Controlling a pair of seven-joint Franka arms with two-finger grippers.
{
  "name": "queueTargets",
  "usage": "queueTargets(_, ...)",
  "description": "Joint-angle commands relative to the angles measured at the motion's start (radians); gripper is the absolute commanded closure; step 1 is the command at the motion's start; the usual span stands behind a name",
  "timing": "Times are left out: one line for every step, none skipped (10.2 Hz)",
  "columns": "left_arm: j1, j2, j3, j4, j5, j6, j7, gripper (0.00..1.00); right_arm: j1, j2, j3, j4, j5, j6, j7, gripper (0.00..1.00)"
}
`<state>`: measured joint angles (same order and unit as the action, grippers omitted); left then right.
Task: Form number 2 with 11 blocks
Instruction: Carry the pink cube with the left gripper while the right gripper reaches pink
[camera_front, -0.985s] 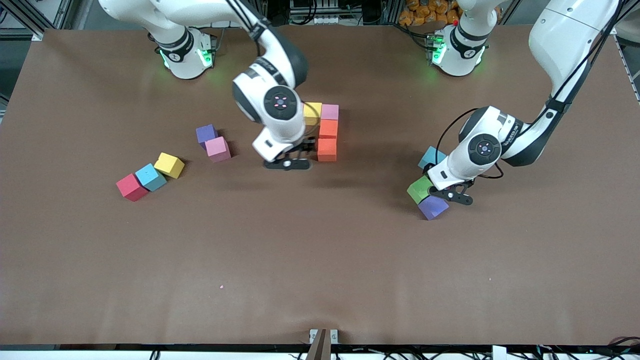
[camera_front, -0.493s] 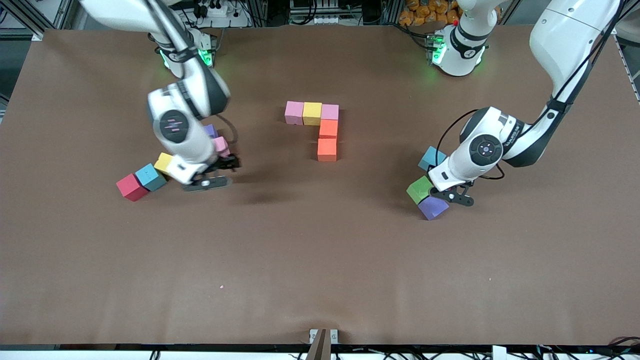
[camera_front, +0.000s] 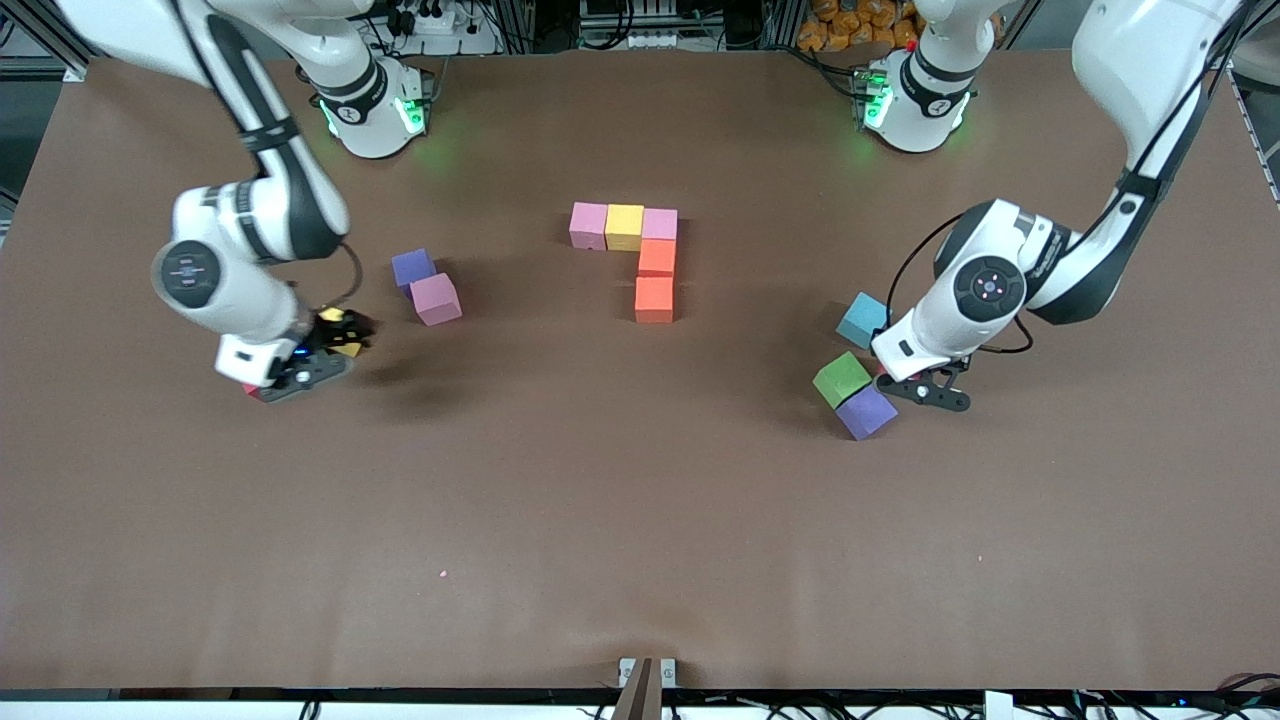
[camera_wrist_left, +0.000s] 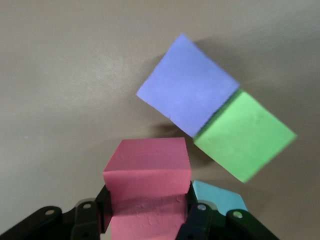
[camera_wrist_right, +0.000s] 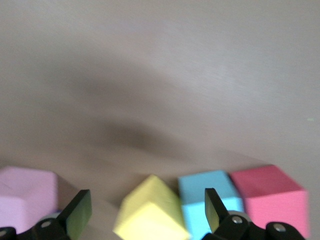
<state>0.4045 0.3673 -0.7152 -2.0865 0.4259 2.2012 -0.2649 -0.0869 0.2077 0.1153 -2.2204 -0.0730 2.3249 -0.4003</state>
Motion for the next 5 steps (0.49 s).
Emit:
queueTargets(0.005,-0.067,-0.087,0.083,-0.050,-0.140,-0.005,0.72,-0.117,-0.036,0.020,-0.033,-0.004,-0.001,-0.109,0.00)
queueTargets(-0.002,-0.061,-0.128,0.142,-0.067,-0.193,-0.013,0.73,-0.155,-0.033,0.020,-0.032,0.008,-0.004,-0.056,0.00)
queueTargets(-0.010,-0.054,-0.147,0.182,-0.114,-0.222,-0.025,0.73,-0.178,-0.028,0.018,-0.025,-0.023,-0.003,-0.081,0.00)
queueTargets(-0.021,-0.053,-0.159,0.203,-0.154,-0.225,-0.042,0.73,-0.209,-0.028,0.018,-0.025,-0.031,-0.009,-0.165,0.00)
queueTargets(-0.057,-0.051,-0.165,0.218,-0.179,-0.225,-0.083,0.73,-0.223,-0.030,0.018,-0.024,-0.031,-0.015,-0.175,0.00)
